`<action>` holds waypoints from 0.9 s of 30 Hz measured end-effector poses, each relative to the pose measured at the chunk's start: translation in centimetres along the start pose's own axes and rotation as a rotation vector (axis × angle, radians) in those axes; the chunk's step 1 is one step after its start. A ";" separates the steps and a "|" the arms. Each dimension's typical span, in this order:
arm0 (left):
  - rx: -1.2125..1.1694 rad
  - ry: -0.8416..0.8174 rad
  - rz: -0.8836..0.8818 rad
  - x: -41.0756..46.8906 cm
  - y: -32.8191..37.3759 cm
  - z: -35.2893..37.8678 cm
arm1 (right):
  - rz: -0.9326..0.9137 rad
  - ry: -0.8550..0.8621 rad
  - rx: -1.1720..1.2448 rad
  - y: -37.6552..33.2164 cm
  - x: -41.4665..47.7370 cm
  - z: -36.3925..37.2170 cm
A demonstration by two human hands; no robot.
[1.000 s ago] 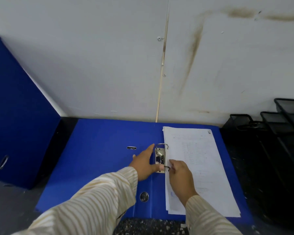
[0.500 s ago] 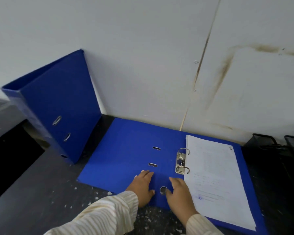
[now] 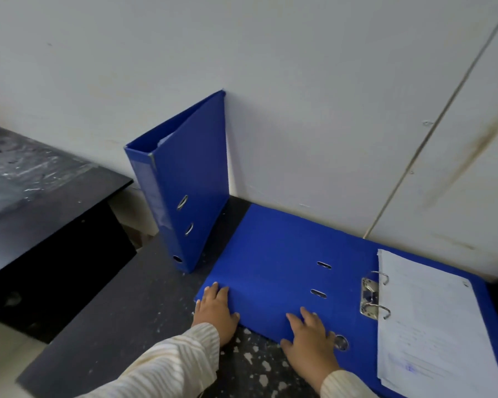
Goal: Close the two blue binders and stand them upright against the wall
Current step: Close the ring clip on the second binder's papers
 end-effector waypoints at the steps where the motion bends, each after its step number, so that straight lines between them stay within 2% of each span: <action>1: -0.015 0.003 -0.022 0.2 -0.7 -0.3 | 0.008 0.002 -0.004 -0.7 0.3 0.2; 5: -0.031 0.000 -0.072 1.0 -2.3 -1.2 | 0.014 -0.003 -0.005 -3.1 1.2 0.7; 15: 0.064 -0.024 -0.063 1.9 -1.5 -2.0 | 0.086 0.070 -0.060 -5.1 1.7 1.8; 24: -0.228 -0.010 -0.307 3.6 -1.6 -4.2 | 0.113 0.047 0.028 -5.4 1.6 2.1; 27: -0.306 -0.069 -0.348 4.6 -2.4 -4.7 | 0.111 0.041 0.054 -5.4 1.4 2.2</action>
Point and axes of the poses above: each hand's wrist, its own x-axis towards the middle knuckle, its own z-axis out of the palm, y = z × x, the point moved 2 cm from there along x, towards the middle knuckle, and after that the axes turned 5 degrees about x, right-handed, at the moved point
